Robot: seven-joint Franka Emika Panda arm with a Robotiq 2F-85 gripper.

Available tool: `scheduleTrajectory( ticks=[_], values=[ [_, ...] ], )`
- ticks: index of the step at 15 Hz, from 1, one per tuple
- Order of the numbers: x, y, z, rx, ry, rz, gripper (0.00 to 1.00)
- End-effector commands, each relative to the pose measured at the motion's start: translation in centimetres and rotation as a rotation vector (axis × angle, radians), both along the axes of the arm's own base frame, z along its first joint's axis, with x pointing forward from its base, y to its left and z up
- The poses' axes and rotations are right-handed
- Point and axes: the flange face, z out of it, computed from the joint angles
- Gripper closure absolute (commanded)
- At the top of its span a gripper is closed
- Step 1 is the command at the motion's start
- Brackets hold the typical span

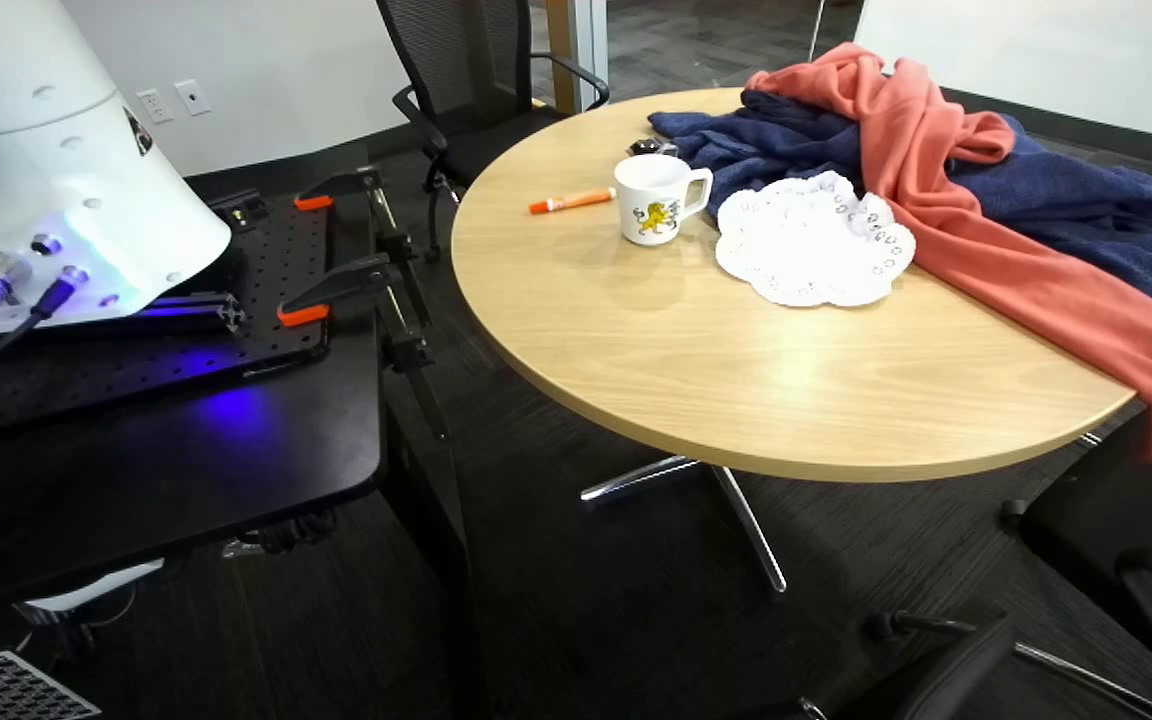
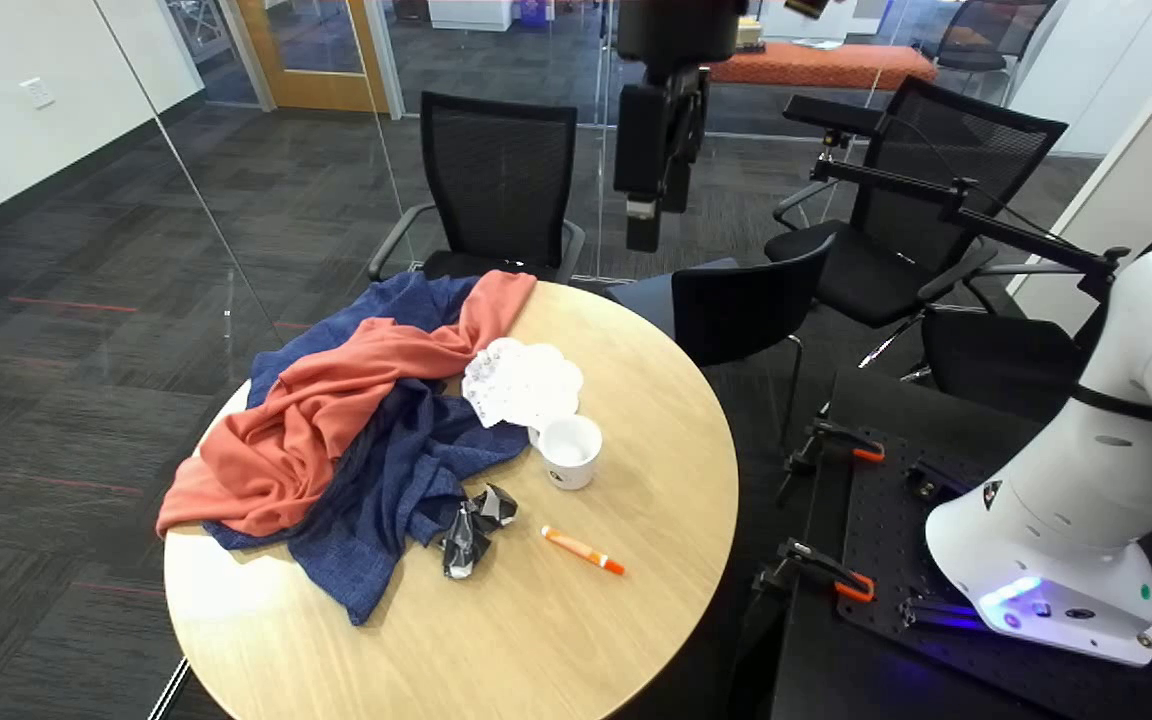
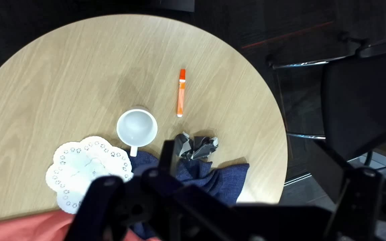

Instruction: Pick the marker and put it in the cup

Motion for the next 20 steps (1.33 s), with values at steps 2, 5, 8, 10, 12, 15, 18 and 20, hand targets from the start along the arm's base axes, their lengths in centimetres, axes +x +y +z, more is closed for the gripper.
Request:
scheduleTrajectory(
  ticks=[2, 5, 8, 10, 12, 15, 18, 20],
  values=[
    [0.3, -0.1, -6.0, -0.052, -0.057, -0.055, 0.0],
    [0.3, -0.1, -11.2, -0.057, -0.06, -0.084, 0.0],
    [0.5, 0.0, -16.0, -0.07, -0.067, -0.109, 0.0],
    [0.6, 0.1, -19.0, -0.083, -0.071, -0.13, 0.0],
    [0.6, 0.5, -21.6, -0.095, -0.072, -0.137, 0.0],
    [0.5, 1.4, -24.3, -0.103, -0.037, -0.145, 0.0],
    [0.5, 1.1, -24.6, -0.094, -0.021, -0.122, 0.0],
    [0.5, 1.1, -24.7, -0.094, -0.019, -0.121, 0.0]
  ],
)
